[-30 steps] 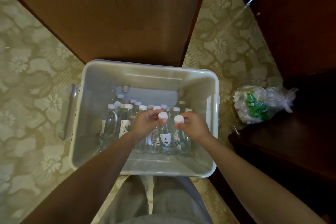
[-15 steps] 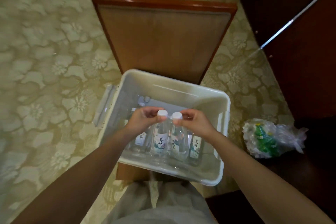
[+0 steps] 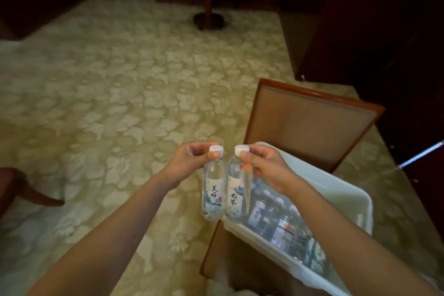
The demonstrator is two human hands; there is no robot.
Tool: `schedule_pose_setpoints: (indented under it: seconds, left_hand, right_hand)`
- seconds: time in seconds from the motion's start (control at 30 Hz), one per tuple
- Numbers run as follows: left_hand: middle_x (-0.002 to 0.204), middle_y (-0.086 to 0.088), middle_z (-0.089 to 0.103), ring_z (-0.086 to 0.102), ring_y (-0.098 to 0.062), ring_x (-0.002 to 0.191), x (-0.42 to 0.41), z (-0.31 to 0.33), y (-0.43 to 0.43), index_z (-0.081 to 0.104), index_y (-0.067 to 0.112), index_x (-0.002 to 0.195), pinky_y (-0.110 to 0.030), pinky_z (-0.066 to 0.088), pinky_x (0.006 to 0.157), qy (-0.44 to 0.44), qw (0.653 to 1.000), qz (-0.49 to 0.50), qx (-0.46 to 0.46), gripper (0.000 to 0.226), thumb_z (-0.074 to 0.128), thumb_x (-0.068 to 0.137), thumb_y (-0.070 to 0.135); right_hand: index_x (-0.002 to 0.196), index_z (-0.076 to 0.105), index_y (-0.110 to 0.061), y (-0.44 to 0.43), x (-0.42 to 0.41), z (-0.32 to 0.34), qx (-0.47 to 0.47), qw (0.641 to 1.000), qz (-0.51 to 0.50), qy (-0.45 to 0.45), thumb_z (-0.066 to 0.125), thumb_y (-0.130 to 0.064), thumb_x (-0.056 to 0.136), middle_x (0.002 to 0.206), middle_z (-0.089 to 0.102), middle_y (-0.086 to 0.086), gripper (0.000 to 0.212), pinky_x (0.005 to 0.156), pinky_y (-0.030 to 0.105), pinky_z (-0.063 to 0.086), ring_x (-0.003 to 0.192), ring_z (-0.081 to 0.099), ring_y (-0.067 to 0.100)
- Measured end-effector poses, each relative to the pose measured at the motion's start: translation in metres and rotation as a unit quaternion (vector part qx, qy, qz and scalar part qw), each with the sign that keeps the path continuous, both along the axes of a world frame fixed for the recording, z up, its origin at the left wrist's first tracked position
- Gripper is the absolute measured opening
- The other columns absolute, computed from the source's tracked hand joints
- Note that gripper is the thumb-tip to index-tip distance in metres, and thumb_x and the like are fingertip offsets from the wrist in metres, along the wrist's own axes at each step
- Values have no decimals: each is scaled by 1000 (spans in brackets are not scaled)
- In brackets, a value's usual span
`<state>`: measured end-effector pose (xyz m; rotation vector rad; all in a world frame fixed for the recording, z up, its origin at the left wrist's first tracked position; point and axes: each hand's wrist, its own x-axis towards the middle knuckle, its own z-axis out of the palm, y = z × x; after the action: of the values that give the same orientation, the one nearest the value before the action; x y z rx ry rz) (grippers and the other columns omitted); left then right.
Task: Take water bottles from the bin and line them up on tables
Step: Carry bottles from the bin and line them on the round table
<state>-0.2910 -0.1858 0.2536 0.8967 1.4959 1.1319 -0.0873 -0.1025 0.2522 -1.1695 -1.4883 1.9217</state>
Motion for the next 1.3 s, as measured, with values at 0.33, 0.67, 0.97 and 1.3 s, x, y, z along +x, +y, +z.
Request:
schedule_pose_setpoints:
  seconds: [0.33,0.67,0.97,1.3]
  left_hand:
    - [85,4,73,61,-12,84,-151,80,-129,75,26,92,-30,49,83,44,992,114,30,19,82,75,21]
    - [92,2,77,71,-7,84,-250,110,-157,74,23,95,-28,55,85,38,986,159,17,20,80,77,17]
    - [96,3,77,71,-8,90,-343,108,-54,73,18,104,-25,55,78,49,984,174,0,48,85,59,32]
    - [95,2,77,72,-5,82,-458,134,158,74,17,102,-19,55,67,52,985,161,22,29,81,75,22]
  right_hand:
    - [98,74,-21,-85,-167,71,75,990,117,27,84,-42,51,95,76,-2,53,85,38,53,95,69,17]
    - [98,70,-15,-81,-281,100,96,974,205,16,78,-14,81,86,78,-1,19,66,24,58,76,73,8]
    - [100,70,-14,27,-380,92,93,974,206,22,80,-17,78,90,78,1,25,66,26,58,78,73,11]
    - [103,71,-11,238,-495,120,116,974,193,20,81,-17,78,97,78,6,27,82,35,60,86,74,17]
